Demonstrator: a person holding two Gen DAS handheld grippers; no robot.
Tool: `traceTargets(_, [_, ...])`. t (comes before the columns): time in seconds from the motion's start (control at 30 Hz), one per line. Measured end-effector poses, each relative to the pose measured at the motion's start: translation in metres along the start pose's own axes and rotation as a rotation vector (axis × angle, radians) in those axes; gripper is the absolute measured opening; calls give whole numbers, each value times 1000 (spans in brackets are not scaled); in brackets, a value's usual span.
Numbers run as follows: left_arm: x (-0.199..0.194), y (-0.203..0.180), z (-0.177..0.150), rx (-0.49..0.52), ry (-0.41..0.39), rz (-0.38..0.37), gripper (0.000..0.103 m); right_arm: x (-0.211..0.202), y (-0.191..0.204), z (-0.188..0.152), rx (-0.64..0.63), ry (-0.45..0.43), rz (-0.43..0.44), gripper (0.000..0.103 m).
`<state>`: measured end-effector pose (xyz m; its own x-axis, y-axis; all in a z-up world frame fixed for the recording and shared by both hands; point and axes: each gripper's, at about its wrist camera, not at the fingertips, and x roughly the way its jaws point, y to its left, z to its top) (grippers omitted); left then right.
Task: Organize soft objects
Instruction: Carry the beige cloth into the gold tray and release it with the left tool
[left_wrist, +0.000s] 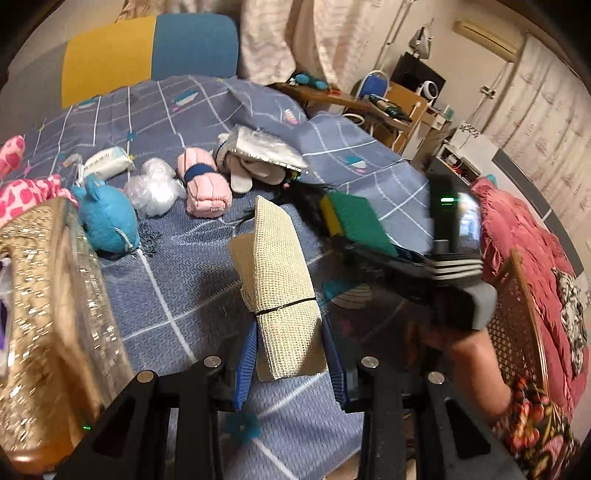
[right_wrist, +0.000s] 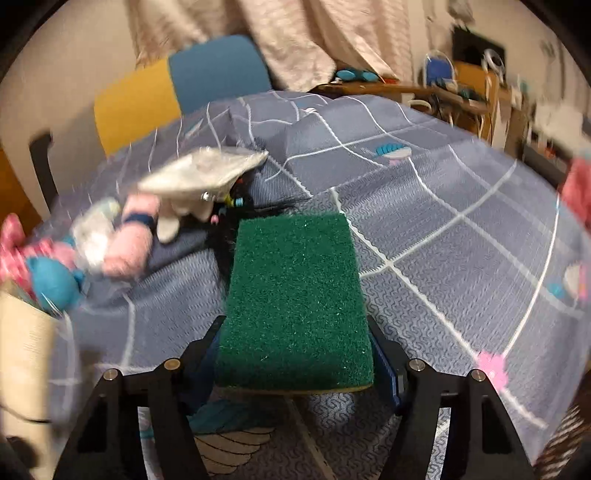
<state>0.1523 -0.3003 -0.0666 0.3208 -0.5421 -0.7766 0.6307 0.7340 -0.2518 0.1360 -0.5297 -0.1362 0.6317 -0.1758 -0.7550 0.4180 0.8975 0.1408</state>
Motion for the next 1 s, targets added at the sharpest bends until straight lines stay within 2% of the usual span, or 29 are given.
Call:
traceTargets(0.1, [-19, 1, -5, 8, -28, -22, 34, -1, 13, -2, -65, -7, -51, 70])
traceTargets(0.17, [-34, 2, -11, 17, -50, -25, 34, -6, 13, -5, -37, -18, -53, 69])
traceTargets(0.3, [-62, 10, -23, 32, -89, -36, 34, -26, 10, -10, 60, -61, -26, 69])
traceTargets(0.5, [-96, 35, -33, -6, -135, -58, 34, -58, 22, -25, 142, -94, 49, 69])
traceTargets(0.77, [-137, 72, -47, -71, -209, -29, 34, -79, 55, -47, 144, -89, 122, 69])
traceTargets(0.9, [-160, 101, -54, -131, -250, -9, 34, -87, 74, -55, 118, -85, 155, 69])
traceTargets(1.0, [-176, 131, -59, -197, -280, 32, 34, -96, 87, -56, 93, -93, 174, 69])
